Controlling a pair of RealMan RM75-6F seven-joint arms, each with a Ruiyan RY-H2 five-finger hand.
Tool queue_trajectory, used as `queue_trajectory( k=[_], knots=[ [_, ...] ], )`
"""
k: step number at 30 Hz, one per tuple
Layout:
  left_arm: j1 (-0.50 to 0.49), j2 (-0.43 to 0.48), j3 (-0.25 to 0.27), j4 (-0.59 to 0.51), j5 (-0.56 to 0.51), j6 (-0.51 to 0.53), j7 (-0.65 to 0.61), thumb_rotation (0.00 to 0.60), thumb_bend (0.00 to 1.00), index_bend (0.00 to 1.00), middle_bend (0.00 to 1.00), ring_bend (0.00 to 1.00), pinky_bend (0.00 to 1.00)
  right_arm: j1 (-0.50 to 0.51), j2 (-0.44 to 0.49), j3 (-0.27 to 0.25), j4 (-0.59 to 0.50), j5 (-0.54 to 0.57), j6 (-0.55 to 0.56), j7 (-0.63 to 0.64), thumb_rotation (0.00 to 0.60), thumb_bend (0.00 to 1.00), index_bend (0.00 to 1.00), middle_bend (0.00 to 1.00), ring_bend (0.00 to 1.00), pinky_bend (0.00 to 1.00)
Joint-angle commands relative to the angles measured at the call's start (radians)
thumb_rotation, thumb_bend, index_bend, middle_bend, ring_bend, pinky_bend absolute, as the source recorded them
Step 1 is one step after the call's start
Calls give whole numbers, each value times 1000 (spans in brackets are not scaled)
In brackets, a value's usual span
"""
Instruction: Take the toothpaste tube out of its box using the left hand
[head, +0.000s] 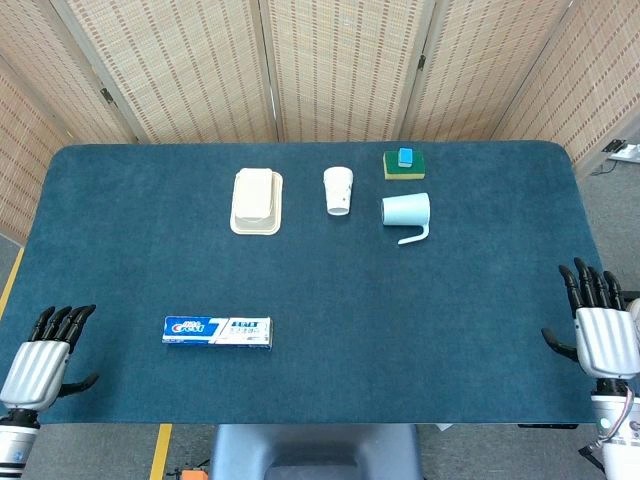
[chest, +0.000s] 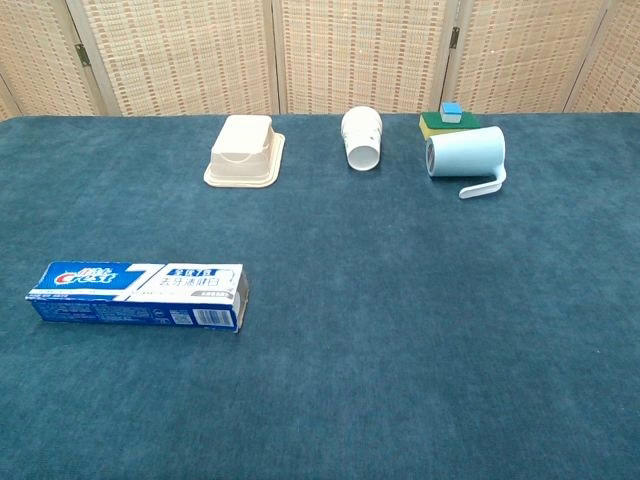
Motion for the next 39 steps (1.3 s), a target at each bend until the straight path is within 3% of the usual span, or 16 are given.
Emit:
queue_trajectory(
  k=[1, 8, 12, 17, 24, 30, 39],
  knots=[
    [5, -2, 9, -16, 9, 4, 8, 600, 175, 35, 143, 98, 34, -4, -2, -10, -7, -18, 7, -7, 600, 249, 0, 0, 0, 0],
    [-4, 2, 29, -23, 43, -17, -14, 600, 174, 73, 120, 97, 69, -9, 0, -18, -11, -30, 15, -5, 600, 249, 0, 0, 0, 0],
    [-34, -17, 15, -63, 1, -78, 25, 600, 173, 102, 126, 99, 69, -4, -11, -12, -6, -26, 14, -18, 600, 249, 0, 0, 0, 0],
    [-96, -31, -32, -107, -62, -156, 55, 600, 173, 183, 191, 189, 102, 7, -7, -14, -2, -35, -2, -7, 600, 249, 0, 0, 0, 0],
    [-175, -24, -83, -131, -191, -297, -5, 600, 170, 140, 212, 256, 170, 15, -4, -22, 4, -57, -12, 12, 600, 249, 0, 0, 0, 0],
    [-230, -44, -117, -121, -354, -388, 6, 600, 170, 94, 213, 220, 129, 15, -1, -31, 7, -84, -5, 31, 600, 249, 0, 0, 0, 0],
    [-291, -139, -120, -34, -451, -451, 27, 600, 171, 91, 210, 209, 128, 12, 9, -41, 17, -117, 12, 81, 600, 249, 0, 0, 0, 0]
  ],
)
